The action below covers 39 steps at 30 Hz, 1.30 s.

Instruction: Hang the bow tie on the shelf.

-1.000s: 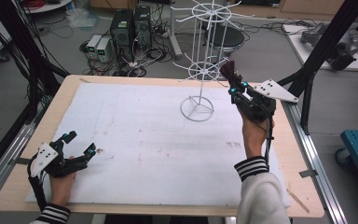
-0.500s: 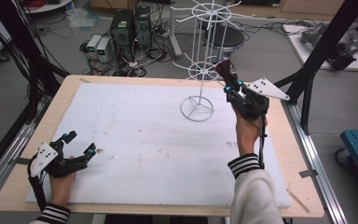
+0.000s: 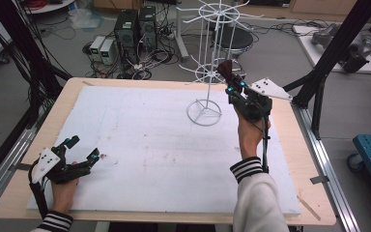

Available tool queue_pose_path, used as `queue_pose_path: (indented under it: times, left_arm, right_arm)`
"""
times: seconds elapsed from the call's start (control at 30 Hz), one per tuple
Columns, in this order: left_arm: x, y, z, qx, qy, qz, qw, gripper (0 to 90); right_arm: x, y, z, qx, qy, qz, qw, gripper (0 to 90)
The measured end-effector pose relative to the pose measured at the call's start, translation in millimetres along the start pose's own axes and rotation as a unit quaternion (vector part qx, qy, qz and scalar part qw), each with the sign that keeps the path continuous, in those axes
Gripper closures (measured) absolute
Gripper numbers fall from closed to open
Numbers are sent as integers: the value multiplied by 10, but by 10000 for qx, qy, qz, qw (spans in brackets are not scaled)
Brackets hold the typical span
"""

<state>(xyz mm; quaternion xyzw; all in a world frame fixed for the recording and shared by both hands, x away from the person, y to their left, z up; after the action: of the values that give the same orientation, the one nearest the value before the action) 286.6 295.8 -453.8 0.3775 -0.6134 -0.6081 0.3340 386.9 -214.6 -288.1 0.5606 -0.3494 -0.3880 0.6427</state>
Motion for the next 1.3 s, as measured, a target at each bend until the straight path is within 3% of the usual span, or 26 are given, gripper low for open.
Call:
queue_pose_path:
  times: [0.93,1.3]
  left_arm:
    - [1,0,0,2,0,5,10000,126]
    - [0,0,0,-1,-1,-1,10000,126]
  right_arm:
    - [-127,-92,-210,-321,132,-211,9992,774]
    - [-152,-54,-262,-468,88,131,9988,771]
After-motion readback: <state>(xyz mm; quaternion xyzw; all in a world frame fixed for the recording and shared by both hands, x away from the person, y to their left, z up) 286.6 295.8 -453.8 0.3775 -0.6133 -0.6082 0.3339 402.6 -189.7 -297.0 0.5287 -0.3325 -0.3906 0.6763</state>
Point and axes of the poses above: each handheld gripper's, and its own axes: z roughly backward along the jaws, y roughly out of its top, x roughly to its right, the point moved 2 cm from there along -z, roughly forward along the jaws, and after that the axes turned 3 degrees about -z, right-handed, at the moved point
